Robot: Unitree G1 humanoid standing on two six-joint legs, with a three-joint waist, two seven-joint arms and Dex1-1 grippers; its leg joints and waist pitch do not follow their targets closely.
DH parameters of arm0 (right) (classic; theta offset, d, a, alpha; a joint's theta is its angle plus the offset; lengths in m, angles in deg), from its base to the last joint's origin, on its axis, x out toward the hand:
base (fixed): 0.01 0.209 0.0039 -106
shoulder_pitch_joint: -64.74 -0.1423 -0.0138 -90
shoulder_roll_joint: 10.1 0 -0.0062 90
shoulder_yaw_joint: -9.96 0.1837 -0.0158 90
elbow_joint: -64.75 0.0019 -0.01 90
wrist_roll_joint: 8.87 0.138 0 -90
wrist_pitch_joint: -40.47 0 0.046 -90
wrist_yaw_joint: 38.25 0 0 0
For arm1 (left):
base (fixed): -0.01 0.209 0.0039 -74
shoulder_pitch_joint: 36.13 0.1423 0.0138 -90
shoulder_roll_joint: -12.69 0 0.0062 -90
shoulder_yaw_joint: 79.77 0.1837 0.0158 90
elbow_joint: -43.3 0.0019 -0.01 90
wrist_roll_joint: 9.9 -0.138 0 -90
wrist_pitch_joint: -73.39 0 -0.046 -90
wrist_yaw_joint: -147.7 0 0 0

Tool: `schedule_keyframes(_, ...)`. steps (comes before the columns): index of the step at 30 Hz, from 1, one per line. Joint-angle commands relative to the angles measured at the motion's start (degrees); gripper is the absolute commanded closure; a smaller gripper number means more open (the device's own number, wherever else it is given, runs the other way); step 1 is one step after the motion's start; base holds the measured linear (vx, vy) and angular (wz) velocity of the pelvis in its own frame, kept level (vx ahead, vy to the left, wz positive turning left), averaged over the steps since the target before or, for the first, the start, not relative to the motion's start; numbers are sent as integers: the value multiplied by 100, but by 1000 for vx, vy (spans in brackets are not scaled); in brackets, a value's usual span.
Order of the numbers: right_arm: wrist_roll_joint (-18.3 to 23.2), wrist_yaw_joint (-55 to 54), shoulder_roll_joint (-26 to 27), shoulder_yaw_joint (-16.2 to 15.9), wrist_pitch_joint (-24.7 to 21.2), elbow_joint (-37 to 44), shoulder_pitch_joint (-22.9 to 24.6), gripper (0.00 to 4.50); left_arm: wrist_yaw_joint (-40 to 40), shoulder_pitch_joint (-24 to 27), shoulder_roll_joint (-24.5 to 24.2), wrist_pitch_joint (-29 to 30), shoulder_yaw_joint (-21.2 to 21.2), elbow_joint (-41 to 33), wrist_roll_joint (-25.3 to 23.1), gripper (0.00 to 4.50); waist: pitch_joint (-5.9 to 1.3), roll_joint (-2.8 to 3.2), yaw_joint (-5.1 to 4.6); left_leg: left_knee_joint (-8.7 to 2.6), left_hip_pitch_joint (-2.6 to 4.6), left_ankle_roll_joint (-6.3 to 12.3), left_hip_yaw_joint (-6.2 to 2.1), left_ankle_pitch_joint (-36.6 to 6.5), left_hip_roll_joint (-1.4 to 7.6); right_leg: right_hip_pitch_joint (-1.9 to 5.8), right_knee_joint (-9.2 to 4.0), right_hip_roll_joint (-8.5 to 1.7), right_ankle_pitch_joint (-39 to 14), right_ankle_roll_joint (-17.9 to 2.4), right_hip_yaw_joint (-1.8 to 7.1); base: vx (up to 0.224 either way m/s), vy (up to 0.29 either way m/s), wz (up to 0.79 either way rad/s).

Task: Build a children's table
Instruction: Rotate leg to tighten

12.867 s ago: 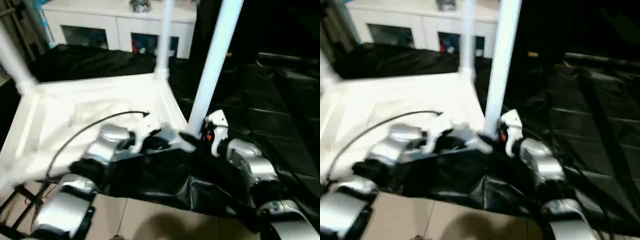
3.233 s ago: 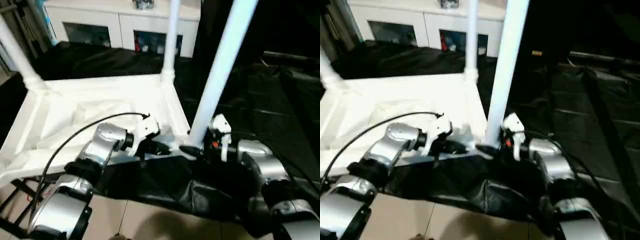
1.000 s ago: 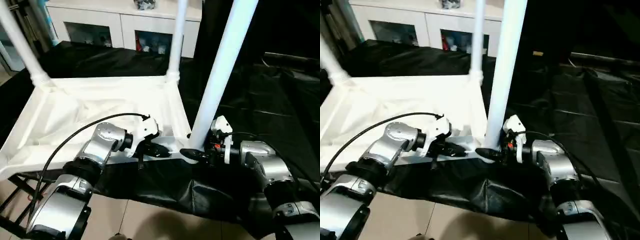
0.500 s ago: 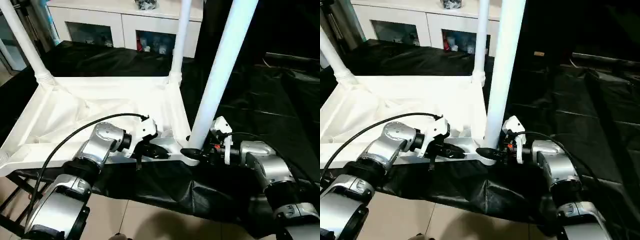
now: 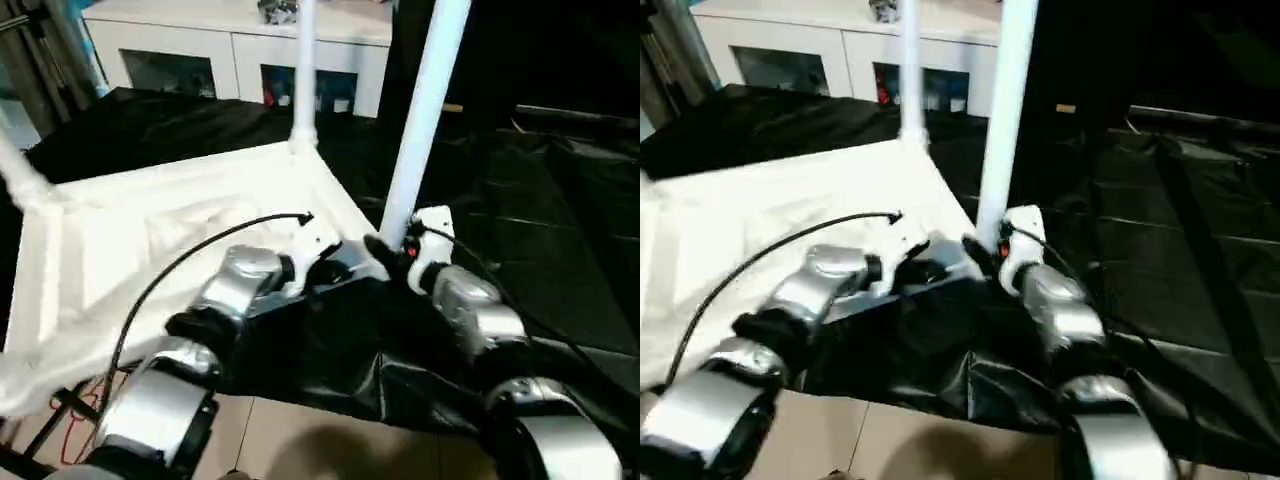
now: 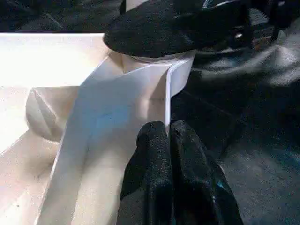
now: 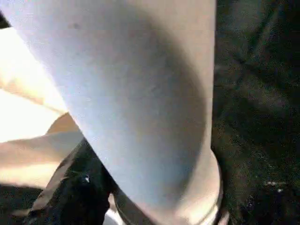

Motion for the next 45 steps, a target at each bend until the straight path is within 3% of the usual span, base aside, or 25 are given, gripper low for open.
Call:
schedule_keyframes(1, -152, 61, 331, -223, -211, -502, 138, 126, -75, -241, 373, -203, 55, -185, 117, 450, -337, -11, -12, -417, 59, 145, -116, -1462, 188, 238, -525, -384, -1605, -1127, 320, 0, 0, 0)
schedule_keyframes(4, -26, 295, 361, -155, -187, -481, 92, 103, -257, -197, 315, -265, 81, -218, 135, 450, -341, -18, -9, -415, 54, 203, -116, -1402, 194, 250, -512, -384, -1487, -1160, 322, 0, 0, 0)
schedule_keyframes(10, -21, 1132, 121, -373, -85, -301, 153, 50, -739, -47, 117, -355, 122, -394, 262, 450, -354, -27, -9, -402, 34, 322, -111, -1280, 197, 285, -476, -390, -1265, -1241, 324, 0, 0, 0)
schedule_keyframes(15, -197, 2089, -383, -681, -76, -42, 311, 18, -1532, 182, -158, -447, 217, -702, 422, 450, -368, -20, 31, -375, 33, 492, -83, -1015, 218, 299, -404, -372, -672, -1479, 320, 0, 0, 0)
schedule_keyframes(26, 120, 4450, -1215, -1277, -749, 1048, 864, 18, -2522, 385, -667, -343, 309, -983, 498, 450, -334, -33, 131, -397, 43, 396, -88, -1261, 236, 285, -463, -375, -1322, -1304, 316, 0, 0, 0)
schedule_keyframes(28, 149, 4559, -1241, -1304, -852, 1135, 907, 53, -2644, 402, -737, -313, 329, -1017, 521, 450, -334, -25, 146, -396, 51, 376, -86, -1277, 240, 276, -470, -384, -1364, -1295, 321, 0, 0, 0)
schedule_keyframes(33, 120, 4627, -1235, -1361, -925, 1269, 998, 84, -2756, 423, -804, -295, 344, -1041, 528, 450, -336, -17, 161, -408, 64, 270, -94, -1324, 245, 262, -467, -388, -1395, -1300, 317, 0, 0, 0)
schedule_keyframes(39, 121, 4640, -1230, -1440, -1087, 1525, 1125, 133, -2813, 450, -808, -243, 334, -1102, 534, 450, -346, -17, 179, -401, 54, 287, -92, -1199, 239, 275, -446, -386, -1192, -1316, 320, 0, 0, 0)
schedule_keyframes(45, 117, 4332, -1102, -1347, -1084, 1578, 1194, 174, -2190, 336, -638, -282, 209, -882, 439, 450, -328, -22, 185, -411, 68, 227, -95, -1325, 239, 258, -483, -393, -1478, -1230, 321, 0, 0, 0)
